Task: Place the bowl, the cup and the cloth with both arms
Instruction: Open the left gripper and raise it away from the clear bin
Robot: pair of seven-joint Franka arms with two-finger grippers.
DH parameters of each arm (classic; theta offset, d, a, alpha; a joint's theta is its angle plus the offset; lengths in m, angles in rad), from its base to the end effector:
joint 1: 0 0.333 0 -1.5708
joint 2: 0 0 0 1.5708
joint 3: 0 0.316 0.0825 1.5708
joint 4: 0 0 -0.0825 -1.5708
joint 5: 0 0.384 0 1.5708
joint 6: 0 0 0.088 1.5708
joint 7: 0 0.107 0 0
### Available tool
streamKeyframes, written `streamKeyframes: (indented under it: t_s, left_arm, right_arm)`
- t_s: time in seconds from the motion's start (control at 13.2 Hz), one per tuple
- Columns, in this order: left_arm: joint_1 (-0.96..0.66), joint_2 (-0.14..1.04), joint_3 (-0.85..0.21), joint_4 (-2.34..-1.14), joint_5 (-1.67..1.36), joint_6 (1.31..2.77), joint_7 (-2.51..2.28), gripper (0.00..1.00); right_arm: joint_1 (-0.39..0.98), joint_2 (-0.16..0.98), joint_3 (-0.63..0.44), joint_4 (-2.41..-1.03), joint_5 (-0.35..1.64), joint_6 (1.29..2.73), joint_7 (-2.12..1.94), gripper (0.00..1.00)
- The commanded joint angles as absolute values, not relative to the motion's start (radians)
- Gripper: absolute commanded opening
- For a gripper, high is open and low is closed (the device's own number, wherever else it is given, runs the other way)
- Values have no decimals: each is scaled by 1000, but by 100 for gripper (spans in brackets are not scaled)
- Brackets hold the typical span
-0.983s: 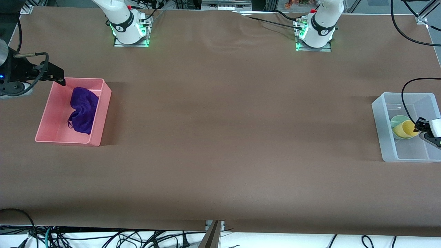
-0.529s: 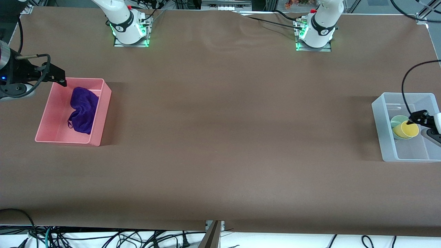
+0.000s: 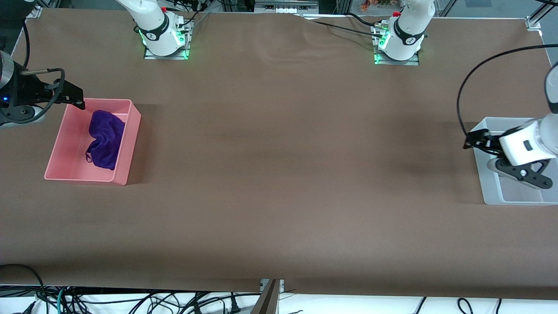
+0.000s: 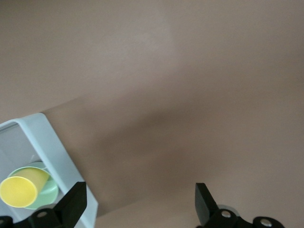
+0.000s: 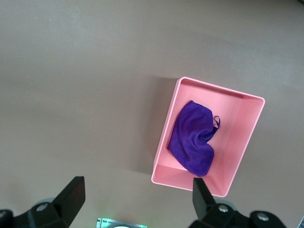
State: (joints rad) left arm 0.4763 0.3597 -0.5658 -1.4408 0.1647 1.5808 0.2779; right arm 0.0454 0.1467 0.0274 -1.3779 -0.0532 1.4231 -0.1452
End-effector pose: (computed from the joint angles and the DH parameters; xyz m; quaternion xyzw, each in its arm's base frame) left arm 0.6378 0.0111 0.4976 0.9796 -0.1829 -0.0804 0.0215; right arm 0.5833 0.0349 0.6185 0.9928 0.1060 -0.0515 0.0226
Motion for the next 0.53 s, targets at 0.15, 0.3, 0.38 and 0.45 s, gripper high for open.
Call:
streamKeyframes:
  t_s: [0.15, 0.3, 0.38, 0.45]
  left_arm:
    - [107, 206, -156, -1471, -29, 1575, 189, 100]
    - [61, 157, -69, -1527, -34, 1670, 132, 100]
    - [48, 91, -63, -1620, -28, 1716, 76, 100]
    - [17, 19, -46, -1723, -25, 1750, 14, 100]
  right_arm:
    - [48, 144, 32, -1371, -64, 1416, -129, 100]
    - [48, 144, 32, -1371, -64, 1416, -129, 100]
    - [48, 144, 32, -1371, -64, 1417, -129, 100]
    - [48, 144, 32, -1371, -64, 1417, -129, 100]
